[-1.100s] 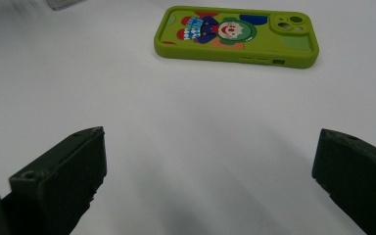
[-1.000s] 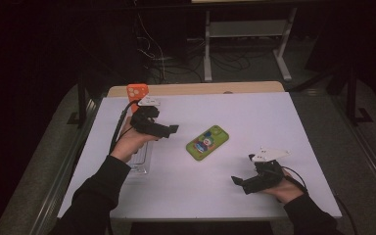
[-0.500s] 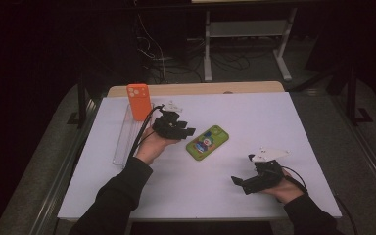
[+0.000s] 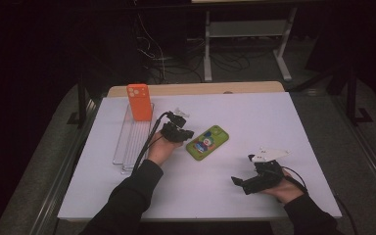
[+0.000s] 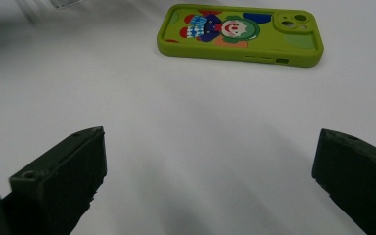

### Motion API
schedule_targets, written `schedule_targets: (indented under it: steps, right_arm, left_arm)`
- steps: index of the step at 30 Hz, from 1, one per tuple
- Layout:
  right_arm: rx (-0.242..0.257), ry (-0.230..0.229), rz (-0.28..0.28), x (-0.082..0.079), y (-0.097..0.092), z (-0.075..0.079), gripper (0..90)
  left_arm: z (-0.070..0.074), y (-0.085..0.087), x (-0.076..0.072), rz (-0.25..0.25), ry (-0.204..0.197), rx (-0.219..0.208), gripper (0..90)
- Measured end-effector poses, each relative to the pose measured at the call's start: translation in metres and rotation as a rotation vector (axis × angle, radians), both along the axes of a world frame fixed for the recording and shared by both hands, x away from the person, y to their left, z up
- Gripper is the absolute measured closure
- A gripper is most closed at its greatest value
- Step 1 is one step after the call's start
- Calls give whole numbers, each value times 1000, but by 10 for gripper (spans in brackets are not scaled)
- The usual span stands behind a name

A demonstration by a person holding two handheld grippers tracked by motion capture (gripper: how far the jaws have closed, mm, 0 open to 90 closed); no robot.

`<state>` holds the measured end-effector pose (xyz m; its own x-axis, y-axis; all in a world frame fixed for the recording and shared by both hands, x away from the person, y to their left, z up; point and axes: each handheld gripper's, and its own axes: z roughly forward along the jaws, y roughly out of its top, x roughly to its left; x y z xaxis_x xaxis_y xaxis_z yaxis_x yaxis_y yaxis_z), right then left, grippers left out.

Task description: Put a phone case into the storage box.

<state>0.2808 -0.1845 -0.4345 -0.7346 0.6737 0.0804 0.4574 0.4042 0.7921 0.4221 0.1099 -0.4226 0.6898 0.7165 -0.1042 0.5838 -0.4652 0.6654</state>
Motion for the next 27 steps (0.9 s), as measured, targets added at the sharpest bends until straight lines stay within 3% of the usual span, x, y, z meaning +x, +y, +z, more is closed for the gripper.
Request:
schedule_targets:
  steps: [10,15,17,22,27]
  right_arm:
    - [1,4,-1,-1,-1,0,0]
    - [1,5,-3,-2,-1,0,0]
    - [1,3,-3,-2,-1,0,0]
    - [-2,1,0,-2,0,0,0]
    - [-3,1,1,-2,0,0,0]
  left_arm:
    - [-13,-1,3,7,35,27,897]
    - [-16,0,2,13,60,2,897]
    - [-16,-1,0,-4,81,6,897]
    - [-17,-8,-6,-46,86,-15,897]
    - [-16,-21,-14,-106,92,-5,897]
